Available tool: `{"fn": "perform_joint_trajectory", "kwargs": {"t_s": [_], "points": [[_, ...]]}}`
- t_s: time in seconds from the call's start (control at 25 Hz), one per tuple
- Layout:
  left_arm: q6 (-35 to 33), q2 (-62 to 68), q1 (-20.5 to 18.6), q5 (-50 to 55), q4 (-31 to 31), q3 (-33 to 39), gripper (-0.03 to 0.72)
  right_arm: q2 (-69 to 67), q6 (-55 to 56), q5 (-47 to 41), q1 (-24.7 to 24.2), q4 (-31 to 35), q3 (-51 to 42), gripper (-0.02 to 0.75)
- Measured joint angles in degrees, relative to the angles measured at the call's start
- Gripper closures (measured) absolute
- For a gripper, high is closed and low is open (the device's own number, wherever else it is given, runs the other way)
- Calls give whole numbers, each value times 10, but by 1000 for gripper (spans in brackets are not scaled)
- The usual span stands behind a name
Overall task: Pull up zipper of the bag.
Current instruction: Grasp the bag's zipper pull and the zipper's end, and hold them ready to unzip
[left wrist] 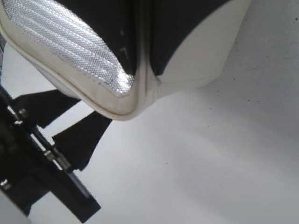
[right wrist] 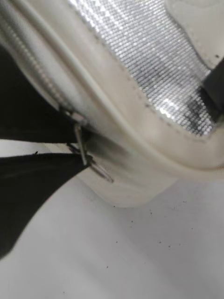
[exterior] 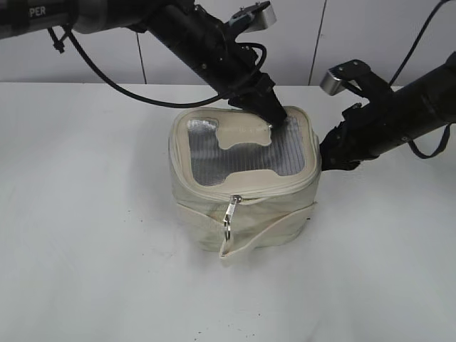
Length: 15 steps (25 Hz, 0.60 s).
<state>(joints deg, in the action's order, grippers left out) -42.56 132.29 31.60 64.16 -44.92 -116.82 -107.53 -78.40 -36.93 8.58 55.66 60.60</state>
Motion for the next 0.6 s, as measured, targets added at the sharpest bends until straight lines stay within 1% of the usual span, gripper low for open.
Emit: {"fn": "perform_joint_trajectory", "kwargs": {"t_s": [0.08, 0.12, 0.16, 0.24, 0.36, 0.52, 0.6], "points": [[0, 0, 0, 0, 0, 0, 649, -5, -9, 0, 0, 19, 0, 654], [0, 0, 0, 0, 0, 0, 649, -5, -7, 0, 0, 25, 0, 701], [0, 0, 0, 1, 0, 0, 649, -5, -2, 1, 0, 26, 0, 726], [0, 0, 0, 1, 0, 0, 649, -2, 30, 2, -4, 16, 0, 733], [0, 0, 0, 2, -1, 0, 649, 21, 94, -3, -13, -33, 0, 733], [1, 0, 0, 2, -1, 0, 649, 64, 163, -37, -21, -98, 0, 733], [1, 0, 0, 2, 0, 0, 649, 78, 175, -62, -21, -109, 0, 733]]}}
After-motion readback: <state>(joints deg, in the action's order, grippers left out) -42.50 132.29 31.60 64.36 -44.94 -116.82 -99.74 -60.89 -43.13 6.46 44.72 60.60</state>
